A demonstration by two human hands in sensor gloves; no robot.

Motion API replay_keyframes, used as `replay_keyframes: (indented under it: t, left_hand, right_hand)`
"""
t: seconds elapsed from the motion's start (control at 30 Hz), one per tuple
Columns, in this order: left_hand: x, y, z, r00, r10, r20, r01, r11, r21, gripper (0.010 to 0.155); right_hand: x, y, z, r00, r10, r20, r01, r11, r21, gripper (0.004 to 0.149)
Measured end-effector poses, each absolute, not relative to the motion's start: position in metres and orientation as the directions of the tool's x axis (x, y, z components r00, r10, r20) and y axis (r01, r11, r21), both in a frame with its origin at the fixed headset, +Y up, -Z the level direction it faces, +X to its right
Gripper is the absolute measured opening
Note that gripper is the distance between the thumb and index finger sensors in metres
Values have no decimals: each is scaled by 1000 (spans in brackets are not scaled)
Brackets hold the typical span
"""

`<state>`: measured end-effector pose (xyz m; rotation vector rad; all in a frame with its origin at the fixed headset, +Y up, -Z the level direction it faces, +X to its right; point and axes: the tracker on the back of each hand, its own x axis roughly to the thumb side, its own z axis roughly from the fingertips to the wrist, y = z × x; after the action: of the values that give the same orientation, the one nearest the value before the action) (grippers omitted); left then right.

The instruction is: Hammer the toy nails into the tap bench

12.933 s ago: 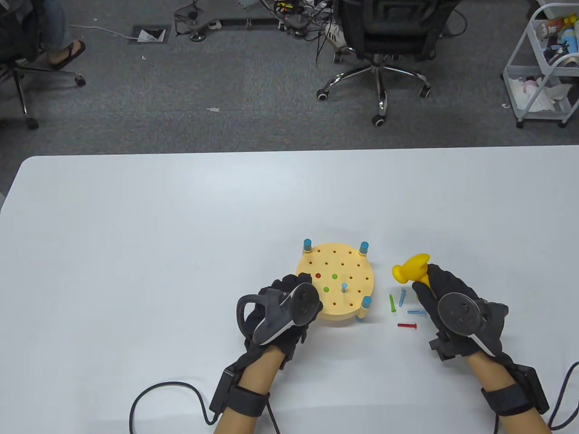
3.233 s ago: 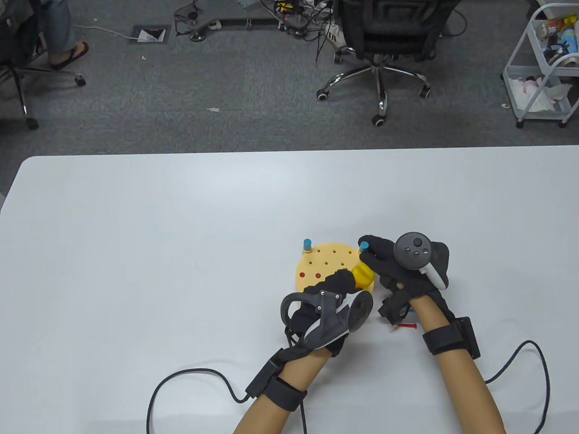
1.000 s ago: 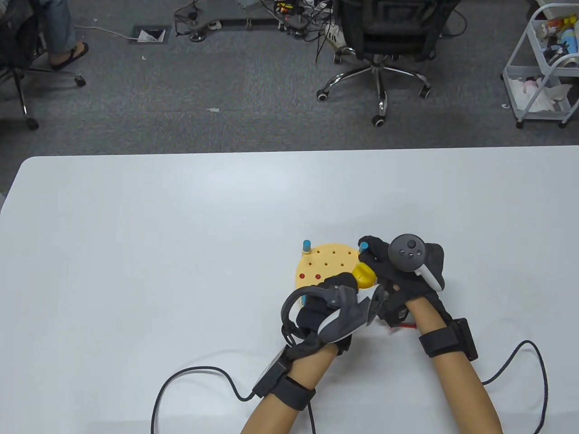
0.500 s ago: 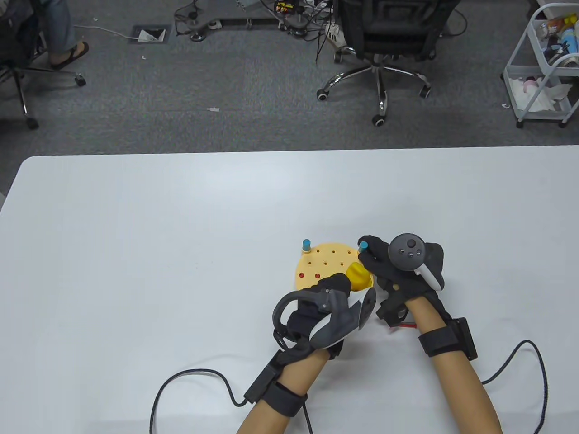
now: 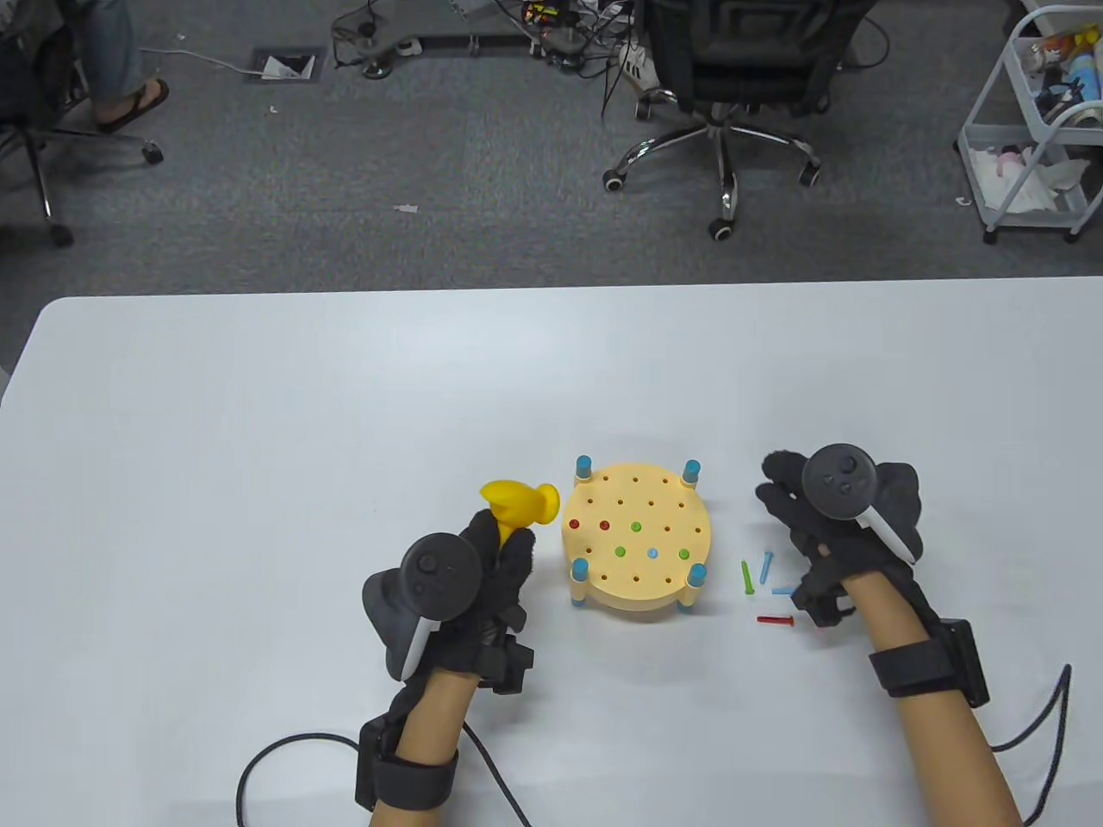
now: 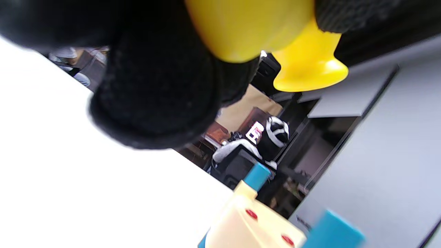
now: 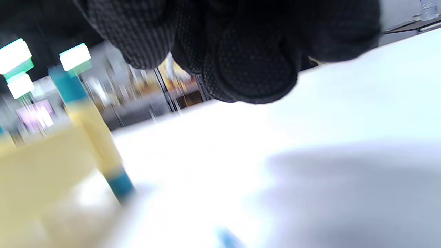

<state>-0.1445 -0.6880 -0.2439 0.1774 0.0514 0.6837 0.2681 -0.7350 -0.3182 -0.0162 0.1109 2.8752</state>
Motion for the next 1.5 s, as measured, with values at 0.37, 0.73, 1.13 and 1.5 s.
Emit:
replay_keyframes:
  t: [0.37,0.73,1.13,1.5]
  left_hand:
    - [-153,-711,-254,743,667,-60,-659,744,108,65]
    - [-153,-717,-255,759,648,-58,-642,761,91,64]
    - [-154,-716,-254,746,665,-36,-660,746,91,65]
    - [-150,-717,-255,765,644,-11,-641,762,90,65]
  right_hand:
    - [265,-766,-285,-978,-24,-206,-9,-987,160,52]
    - [252,-780,-258,-988,-148,38,153,-974,166,48]
    - [275,-771,-259,-989,-48,139,58,-996,71,42]
    - [227,-674,-278,-964,220,152,-240,-962,-129,41]
